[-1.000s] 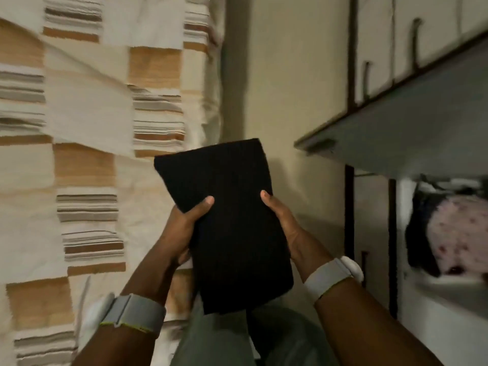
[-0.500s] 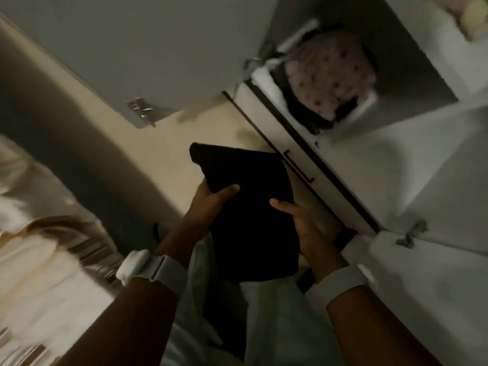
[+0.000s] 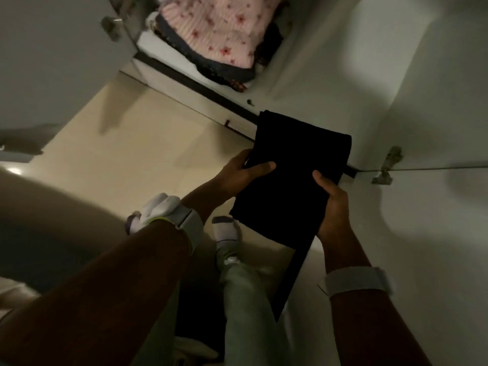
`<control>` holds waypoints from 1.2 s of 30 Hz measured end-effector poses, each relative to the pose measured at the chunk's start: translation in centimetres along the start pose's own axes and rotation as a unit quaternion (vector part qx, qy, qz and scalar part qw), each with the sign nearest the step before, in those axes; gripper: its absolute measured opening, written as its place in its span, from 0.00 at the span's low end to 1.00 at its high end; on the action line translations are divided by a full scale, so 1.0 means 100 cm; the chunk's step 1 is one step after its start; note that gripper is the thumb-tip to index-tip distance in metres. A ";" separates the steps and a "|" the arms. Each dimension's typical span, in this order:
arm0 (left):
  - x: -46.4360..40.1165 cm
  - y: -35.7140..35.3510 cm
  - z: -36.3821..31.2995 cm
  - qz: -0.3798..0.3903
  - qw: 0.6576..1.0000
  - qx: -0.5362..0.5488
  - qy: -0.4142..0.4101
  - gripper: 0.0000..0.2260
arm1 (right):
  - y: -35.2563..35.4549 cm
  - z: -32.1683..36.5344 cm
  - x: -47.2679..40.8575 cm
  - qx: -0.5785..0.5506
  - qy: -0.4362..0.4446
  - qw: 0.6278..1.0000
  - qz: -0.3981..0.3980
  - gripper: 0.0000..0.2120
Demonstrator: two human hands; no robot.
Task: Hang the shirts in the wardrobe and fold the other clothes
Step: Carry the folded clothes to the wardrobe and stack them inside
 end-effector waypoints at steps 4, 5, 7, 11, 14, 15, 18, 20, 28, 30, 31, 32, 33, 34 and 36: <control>-0.030 -0.028 -0.006 0.044 0.999 -0.012 -0.010 0.27 | 0.027 0.020 -0.004 -0.042 0.031 0.999 -0.005 0.23; -0.039 -0.036 -0.008 0.047 0.999 -0.015 -0.013 0.26 | 0.033 0.027 -0.004 -0.057 0.046 0.997 -0.002 0.24; -0.054 -0.048 -0.017 0.053 0.998 -0.035 -0.024 0.24 | 0.040 0.040 -0.010 -0.056 0.083 0.995 -0.003 0.18; -0.096 -0.072 -0.046 0.024 0.992 -0.108 -0.065 0.23 | 0.058 0.063 -0.045 -0.056 0.117 0.991 -0.014 0.16; -0.132 -0.075 -0.068 0.013 0.988 -0.122 -0.096 0.22 | 0.063 0.090 -0.078 -0.041 0.136 0.990 -0.026 0.11; -0.146 -0.075 -0.076 0.009 0.985 -0.131 -0.113 0.24 | 0.066 0.100 -0.091 -0.042 0.140 0.989 -0.023 0.14; -0.193 -0.083 -0.107 -0.008 0.973 -0.143 -0.180 0.28 | 0.069 0.141 -0.137 -0.019 0.178 0.983 -0.029 0.06; -0.218 -0.085 -0.118 -0.010 0.969 -0.154 -0.194 0.33 | 0.079 0.164 -0.169 0.031 0.199 0.976 -0.078 0.10; -0.240 -0.078 -0.046 0.022 0.948 -0.303 -0.094 0.40 | 0.114 0.111 -0.210 0.190 0.116 0.948 -0.226 0.26; -0.246 -0.074 -0.047 0.028 0.958 -0.276 -0.076 0.40 | 0.116 0.111 -0.214 0.168 0.141 0.949 -0.226 0.27; -0.249 -0.073 -0.049 0.033 0.961 -0.266 -0.068 0.40 | 0.117 0.113 -0.215 0.159 0.147 0.950 -0.226 0.28; -0.251 -0.072 -0.051 0.036 0.962 -0.263 -0.066 0.39 | 0.117 0.115 -0.214 0.153 0.146 0.950 -0.228 0.28; -0.252 -0.072 -0.052 0.034 0.963 -0.257 -0.071 0.38 | 0.118 0.116 -0.215 0.149 0.145 0.951 -0.229 0.27; -0.253 -0.073 -0.054 0.030 0.965 -0.250 -0.076 0.38 | 0.119 0.120 -0.219 0.156 0.146 0.950 -0.228 0.27; -0.254 -0.077 -0.057 0.024 0.970 -0.227 -0.086 0.37 | 0.121 0.127 -0.225 0.165 0.143 0.949 -0.227 0.27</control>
Point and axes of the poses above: each hand's wrist, its own x-axis away from the middle knuckle, its own y-axis out of the back of the hand, z = x × y, the point moved 5 cm from there along -x, towards the middle knuckle
